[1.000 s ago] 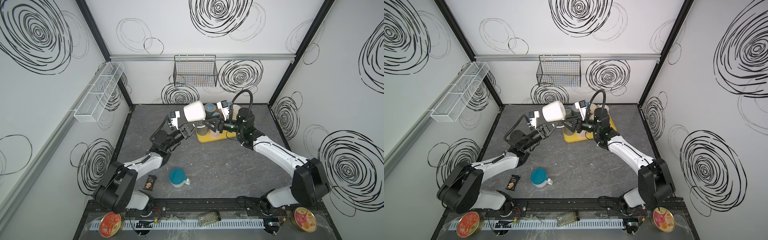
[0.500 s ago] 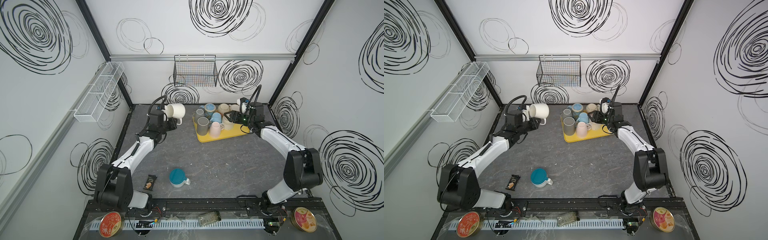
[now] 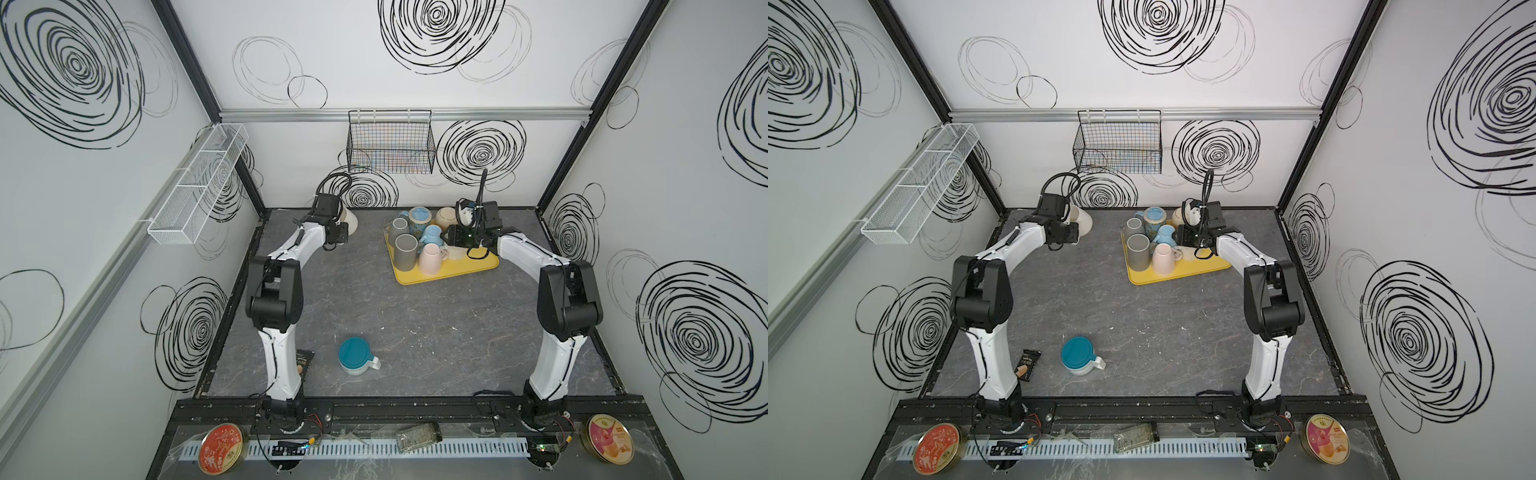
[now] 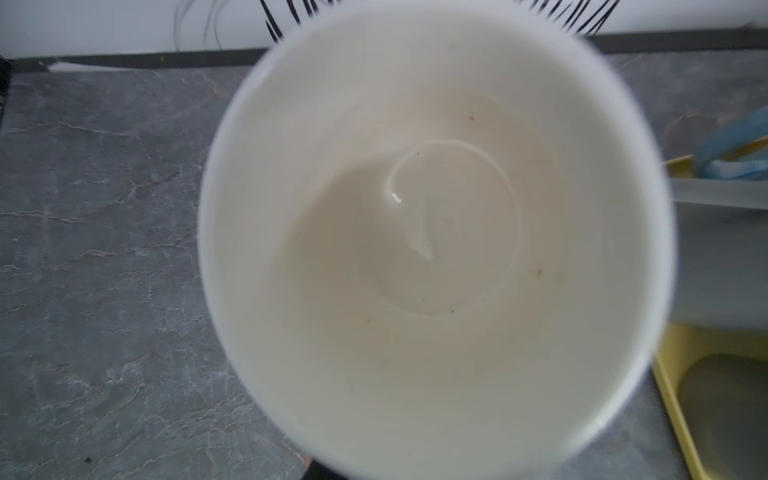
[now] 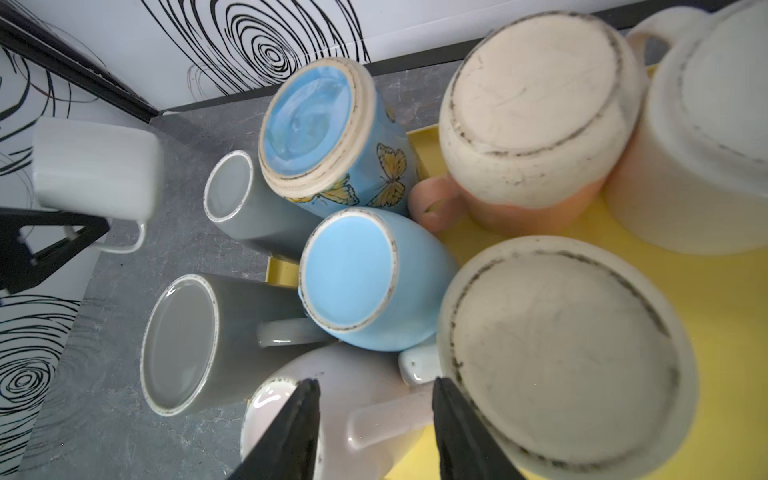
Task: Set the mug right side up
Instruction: 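Lower white mug upright with left gripper while right gripper returns to tray, then open the left gripper and withdraw while the right gripper reaches toward the pink mug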
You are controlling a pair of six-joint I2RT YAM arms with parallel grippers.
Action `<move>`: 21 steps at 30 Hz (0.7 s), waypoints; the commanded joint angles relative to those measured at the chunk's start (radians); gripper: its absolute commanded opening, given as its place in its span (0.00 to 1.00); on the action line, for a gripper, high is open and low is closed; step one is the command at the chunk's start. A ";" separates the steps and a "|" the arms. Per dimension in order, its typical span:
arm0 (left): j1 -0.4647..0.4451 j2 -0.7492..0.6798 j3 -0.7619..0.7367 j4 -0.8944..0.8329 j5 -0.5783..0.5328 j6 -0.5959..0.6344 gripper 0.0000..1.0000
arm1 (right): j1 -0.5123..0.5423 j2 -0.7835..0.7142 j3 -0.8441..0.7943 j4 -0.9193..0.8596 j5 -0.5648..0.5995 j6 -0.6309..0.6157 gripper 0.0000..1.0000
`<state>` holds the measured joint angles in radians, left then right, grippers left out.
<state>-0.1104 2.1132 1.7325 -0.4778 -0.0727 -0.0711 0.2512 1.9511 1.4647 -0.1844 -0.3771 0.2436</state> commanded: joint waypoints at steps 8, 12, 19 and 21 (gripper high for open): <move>0.031 0.247 0.388 -0.131 -0.057 0.063 0.00 | 0.028 0.113 0.124 -0.112 0.049 -0.067 0.41; 0.041 0.291 0.451 -0.135 -0.101 0.080 0.00 | 0.036 0.128 0.135 -0.133 0.055 -0.079 0.40; 0.061 0.346 0.513 -0.167 -0.197 0.162 0.00 | 0.047 0.136 0.130 -0.178 0.051 -0.085 0.39; 0.065 0.353 0.516 -0.163 -0.203 0.197 0.00 | 0.046 0.137 0.129 -0.192 0.053 -0.086 0.39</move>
<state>-0.0601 2.4619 2.2040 -0.6643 -0.2230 0.0574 0.2897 2.0655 1.5723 -0.3180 -0.3321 0.1764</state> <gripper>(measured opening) 0.191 0.393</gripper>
